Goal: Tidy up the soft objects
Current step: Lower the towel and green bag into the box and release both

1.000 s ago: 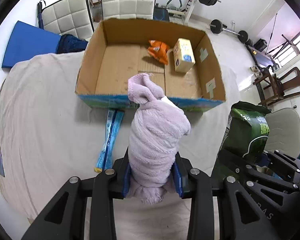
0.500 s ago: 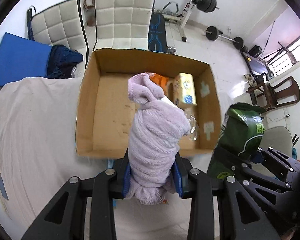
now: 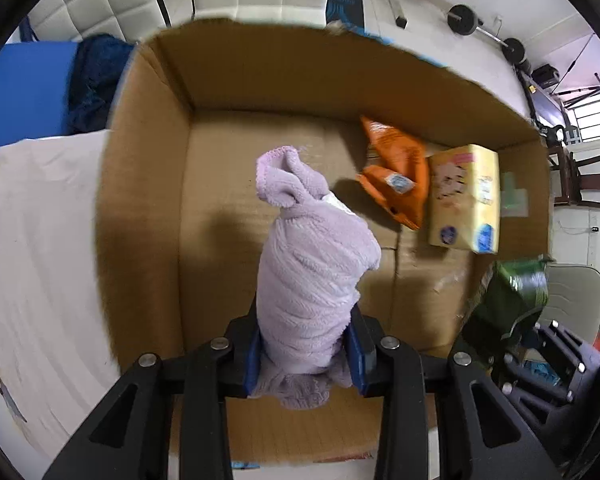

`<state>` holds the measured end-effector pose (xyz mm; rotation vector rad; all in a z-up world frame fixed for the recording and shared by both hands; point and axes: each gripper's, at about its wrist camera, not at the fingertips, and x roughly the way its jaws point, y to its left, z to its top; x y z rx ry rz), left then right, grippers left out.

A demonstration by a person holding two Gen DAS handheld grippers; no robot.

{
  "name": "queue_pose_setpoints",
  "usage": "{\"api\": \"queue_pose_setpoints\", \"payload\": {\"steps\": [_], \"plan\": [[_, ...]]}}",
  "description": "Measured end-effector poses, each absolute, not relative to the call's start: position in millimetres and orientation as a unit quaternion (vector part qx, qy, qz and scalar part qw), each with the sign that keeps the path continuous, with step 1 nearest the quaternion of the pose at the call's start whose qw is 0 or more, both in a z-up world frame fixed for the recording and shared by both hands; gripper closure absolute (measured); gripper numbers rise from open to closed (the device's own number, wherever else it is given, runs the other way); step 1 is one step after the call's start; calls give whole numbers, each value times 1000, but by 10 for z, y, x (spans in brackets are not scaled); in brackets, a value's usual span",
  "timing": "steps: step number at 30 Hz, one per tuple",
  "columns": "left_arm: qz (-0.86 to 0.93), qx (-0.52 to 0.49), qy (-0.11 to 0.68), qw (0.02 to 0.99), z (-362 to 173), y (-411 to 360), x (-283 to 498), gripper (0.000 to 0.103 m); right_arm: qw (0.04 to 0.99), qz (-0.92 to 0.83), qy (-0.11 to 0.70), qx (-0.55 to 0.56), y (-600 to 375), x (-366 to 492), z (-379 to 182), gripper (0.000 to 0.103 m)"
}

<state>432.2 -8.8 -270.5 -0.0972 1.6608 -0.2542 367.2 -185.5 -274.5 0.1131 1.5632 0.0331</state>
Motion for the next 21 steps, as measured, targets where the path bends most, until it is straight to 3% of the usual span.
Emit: {"api": "queue_pose_setpoints", "payload": {"steps": [11, 18, 21], "plan": [[-110, -31, 751, 650, -3065, -76, 4723, 71, 675, 22, 737, 30, -1737, 3706, -3303, 64], [-97, -7, 758, 645, -3122, -113, 4876, 66, 667, 8, 744, 39, -1774, 3756, -3372, 63], [-94, -18, 756, 647, -3087, -98, 4877, 63, 669, 6, 741, 53, -1804, 3790, -3333, 52]]}}
